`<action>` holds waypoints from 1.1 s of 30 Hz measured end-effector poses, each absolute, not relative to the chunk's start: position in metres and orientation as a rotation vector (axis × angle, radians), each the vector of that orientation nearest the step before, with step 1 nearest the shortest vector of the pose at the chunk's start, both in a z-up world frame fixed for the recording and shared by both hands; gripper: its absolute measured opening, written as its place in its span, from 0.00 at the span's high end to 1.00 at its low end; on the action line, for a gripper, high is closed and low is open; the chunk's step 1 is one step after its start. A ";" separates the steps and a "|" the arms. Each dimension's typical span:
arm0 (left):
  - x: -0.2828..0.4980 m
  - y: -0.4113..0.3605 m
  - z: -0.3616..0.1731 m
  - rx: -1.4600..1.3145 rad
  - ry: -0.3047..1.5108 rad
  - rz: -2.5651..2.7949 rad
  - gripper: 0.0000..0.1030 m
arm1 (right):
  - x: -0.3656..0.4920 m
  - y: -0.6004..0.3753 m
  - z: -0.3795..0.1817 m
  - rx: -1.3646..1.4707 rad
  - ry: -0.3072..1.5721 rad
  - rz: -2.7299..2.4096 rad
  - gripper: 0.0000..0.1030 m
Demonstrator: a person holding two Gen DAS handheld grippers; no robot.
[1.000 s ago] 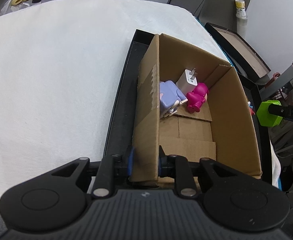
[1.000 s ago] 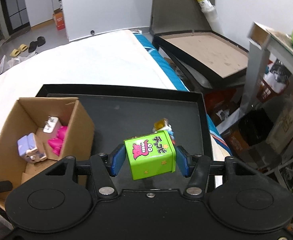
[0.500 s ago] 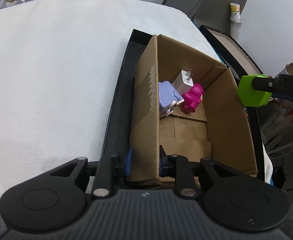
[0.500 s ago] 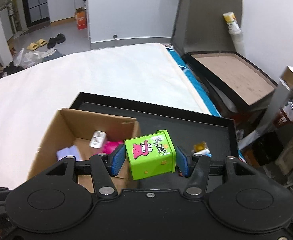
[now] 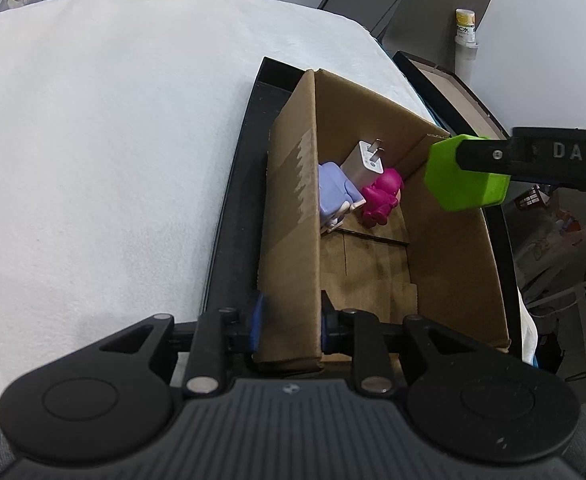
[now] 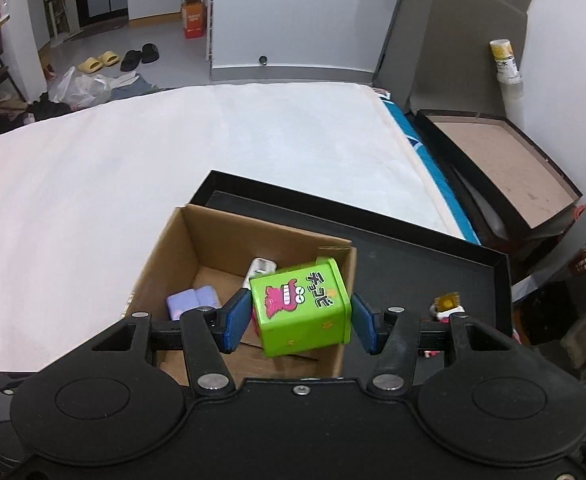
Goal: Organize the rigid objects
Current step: 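Carry the green cube box into the cardboard box and release it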
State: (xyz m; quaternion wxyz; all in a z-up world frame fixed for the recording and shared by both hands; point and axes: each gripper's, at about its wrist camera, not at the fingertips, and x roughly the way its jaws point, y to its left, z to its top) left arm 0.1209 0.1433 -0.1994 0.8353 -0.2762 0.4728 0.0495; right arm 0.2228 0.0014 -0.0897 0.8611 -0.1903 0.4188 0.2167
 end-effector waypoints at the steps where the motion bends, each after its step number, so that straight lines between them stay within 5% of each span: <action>1: 0.121 0.143 -0.199 -0.586 1.000 0.102 0.76 | 0.221 0.004 -0.091 -0.405 0.878 0.457 0.49; 16: 0.122 0.145 -0.201 -0.588 0.998 0.090 0.76 | 0.220 0.016 -0.126 -0.396 1.026 0.410 0.48; 33: 0.123 0.141 -0.199 -0.579 0.998 0.091 0.75 | 0.222 -0.011 -0.097 -0.353 0.970 0.425 0.46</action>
